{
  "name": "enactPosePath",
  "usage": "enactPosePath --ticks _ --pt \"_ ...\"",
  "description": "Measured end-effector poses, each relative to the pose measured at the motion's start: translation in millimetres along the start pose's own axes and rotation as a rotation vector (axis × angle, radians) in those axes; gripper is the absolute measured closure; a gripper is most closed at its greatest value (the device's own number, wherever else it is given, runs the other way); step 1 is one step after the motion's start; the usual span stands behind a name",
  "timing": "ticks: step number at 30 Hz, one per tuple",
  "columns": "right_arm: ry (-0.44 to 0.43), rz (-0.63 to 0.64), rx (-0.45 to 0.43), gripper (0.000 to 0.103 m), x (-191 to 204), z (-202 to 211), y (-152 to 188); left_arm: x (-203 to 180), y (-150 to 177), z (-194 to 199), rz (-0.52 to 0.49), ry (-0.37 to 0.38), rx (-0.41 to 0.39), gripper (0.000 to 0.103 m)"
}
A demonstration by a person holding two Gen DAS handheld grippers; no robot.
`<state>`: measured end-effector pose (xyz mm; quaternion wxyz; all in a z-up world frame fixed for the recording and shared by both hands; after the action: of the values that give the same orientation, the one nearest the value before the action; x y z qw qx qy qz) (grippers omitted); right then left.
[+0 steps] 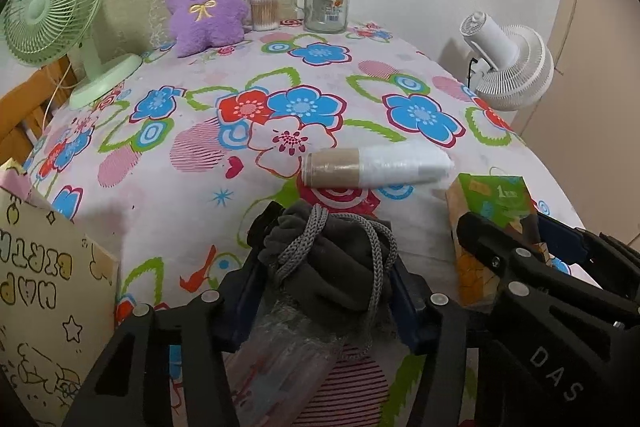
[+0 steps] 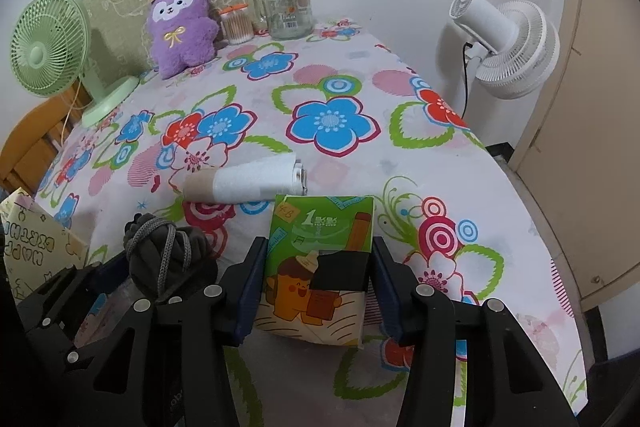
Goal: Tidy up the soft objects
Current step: 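Grasp the green tissue box with the right tool while the left tool grasps the grey pouch, then lift and carry the grey pouch and green tissue box over the yellow box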
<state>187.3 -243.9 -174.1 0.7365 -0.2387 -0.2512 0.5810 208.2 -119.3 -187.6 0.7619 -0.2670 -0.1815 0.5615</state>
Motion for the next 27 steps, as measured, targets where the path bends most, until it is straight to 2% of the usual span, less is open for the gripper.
enactPosePath --ticks 8,27 --pt "-0.005 -0.004 -0.030 0.050 2.0 19.7 2.9 -2.1 2.9 17.5 0.008 0.019 -0.012 0.046" --pt "-0.027 -0.003 -0.154 0.050 9.2 92.5 7.9 -11.9 8.0 91.0 0.004 0.016 -0.134 0.046"
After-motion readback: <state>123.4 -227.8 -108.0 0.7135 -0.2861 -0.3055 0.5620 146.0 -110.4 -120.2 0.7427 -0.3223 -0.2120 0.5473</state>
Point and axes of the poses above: each gripper's, at about its wrist camera, not at the fingertips, and z roughly against the way its jaws point, x to its left, y to its underside, the point moved 4 cm from there along -z, roughly the way its jaws point, and after that the axes turned 2 degrees about -z, right-handed, at the moved point
